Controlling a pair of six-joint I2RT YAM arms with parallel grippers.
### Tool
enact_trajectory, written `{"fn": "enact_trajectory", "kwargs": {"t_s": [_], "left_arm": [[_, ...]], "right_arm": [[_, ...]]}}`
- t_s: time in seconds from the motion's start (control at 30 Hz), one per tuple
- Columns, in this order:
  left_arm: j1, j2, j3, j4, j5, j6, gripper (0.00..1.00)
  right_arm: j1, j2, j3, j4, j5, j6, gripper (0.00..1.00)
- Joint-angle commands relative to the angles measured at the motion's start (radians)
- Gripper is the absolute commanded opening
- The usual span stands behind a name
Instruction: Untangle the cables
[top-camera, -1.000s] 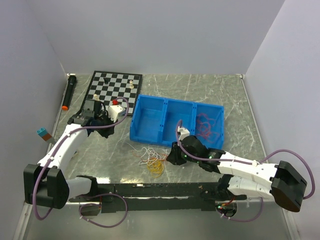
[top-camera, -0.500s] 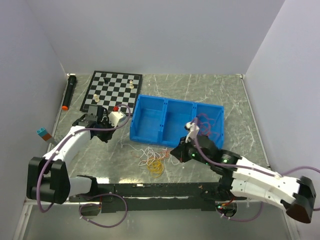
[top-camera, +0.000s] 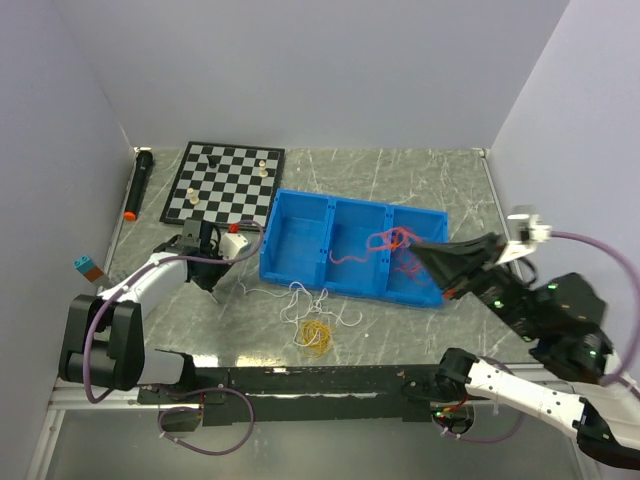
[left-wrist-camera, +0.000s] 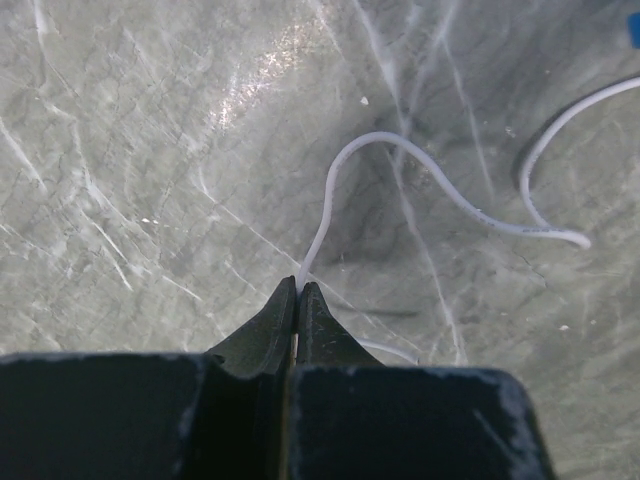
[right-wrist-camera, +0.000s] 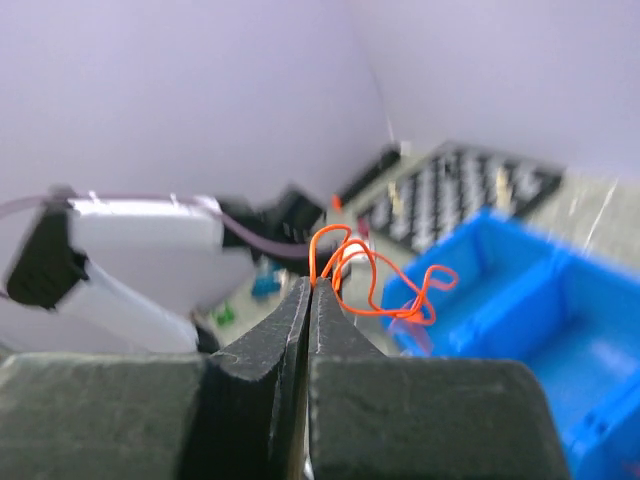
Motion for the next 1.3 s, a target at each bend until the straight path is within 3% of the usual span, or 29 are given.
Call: {"fn": "enact_trajectory", "kwargs": {"t_s": [0.0,0.23,0.53,0.83,1.13,1.27], "left_arm": [[-0.004,0.004,0.010,0.030,-0.025,0.011,0.01],[-0.004,-0.016,0.039,-0.004,0.008,0.000,0.01],[-0.004,-0.080,0.119,-0.112,0.112,-0.027,0.01],[-0.004,-0.122,0.174,-0.171,0.173,-0.047,0.01],[-0.005,-0.154,0.278,-0.231,0.250,-0.072,0.01],[-0.005,-0.156,0.317,-0.245,0.285,-0.082,0.01]], "right_arm": [[0.006,0.030,0.116,-0.038,0.064,-0.135,0.00],[0.006,0.084,0.139,-0.013,0.321,-0.243,0.00],[-0.026,0.191,-0.051,0.074,0.622,-0.317,0.00],[-0.310,0.250,-0.180,0.086,0.518,-0.209,0.00],[-0.373,0.293,-0.172,0.071,0.696,-0.151,0.00],[-0.428,0.290,-0.113,0.087,0.645,-0.212,0.00]]}}
